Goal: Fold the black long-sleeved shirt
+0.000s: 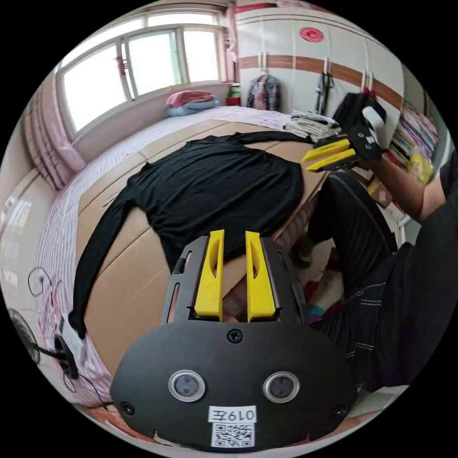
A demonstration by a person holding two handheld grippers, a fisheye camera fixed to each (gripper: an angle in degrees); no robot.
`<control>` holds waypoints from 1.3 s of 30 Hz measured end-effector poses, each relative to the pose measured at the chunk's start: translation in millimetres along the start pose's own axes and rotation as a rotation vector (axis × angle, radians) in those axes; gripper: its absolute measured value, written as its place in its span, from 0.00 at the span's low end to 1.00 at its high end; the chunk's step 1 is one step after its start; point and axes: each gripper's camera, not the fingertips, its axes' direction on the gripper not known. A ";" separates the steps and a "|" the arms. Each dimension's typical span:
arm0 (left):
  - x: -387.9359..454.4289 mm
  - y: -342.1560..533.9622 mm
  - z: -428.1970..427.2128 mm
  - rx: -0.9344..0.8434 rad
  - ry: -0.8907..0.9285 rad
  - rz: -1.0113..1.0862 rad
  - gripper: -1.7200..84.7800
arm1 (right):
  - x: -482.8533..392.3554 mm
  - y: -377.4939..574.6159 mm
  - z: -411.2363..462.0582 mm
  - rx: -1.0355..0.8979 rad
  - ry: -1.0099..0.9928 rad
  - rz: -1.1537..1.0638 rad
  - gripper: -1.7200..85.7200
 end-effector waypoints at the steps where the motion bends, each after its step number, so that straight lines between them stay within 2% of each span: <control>1: 14.8 -11.3 6.6 -0.021 0.009 0.067 0.10 | -14.6 -0.3 6.4 -0.007 -0.008 -0.067 0.09; 5: 32.7 -29.9 22.6 -0.081 0.021 0.180 0.10 | -42.4 5.1 26.4 -0.050 -0.062 -0.185 0.11; 19: 20.0 -37.2 13.1 -0.113 0.122 0.106 0.10 | -74.4 46.8 70.9 -0.087 -0.232 -0.224 0.07; 25: 18.3 -41.1 5.2 -0.130 0.112 0.083 0.06 | -87.5 62.6 75.3 -0.108 -0.233 -0.239 0.01; 39: 30.0 -41.2 -16.7 -0.178 0.123 0.149 0.04 | -107.9 99.9 90.1 -0.116 -0.209 -0.252 0.01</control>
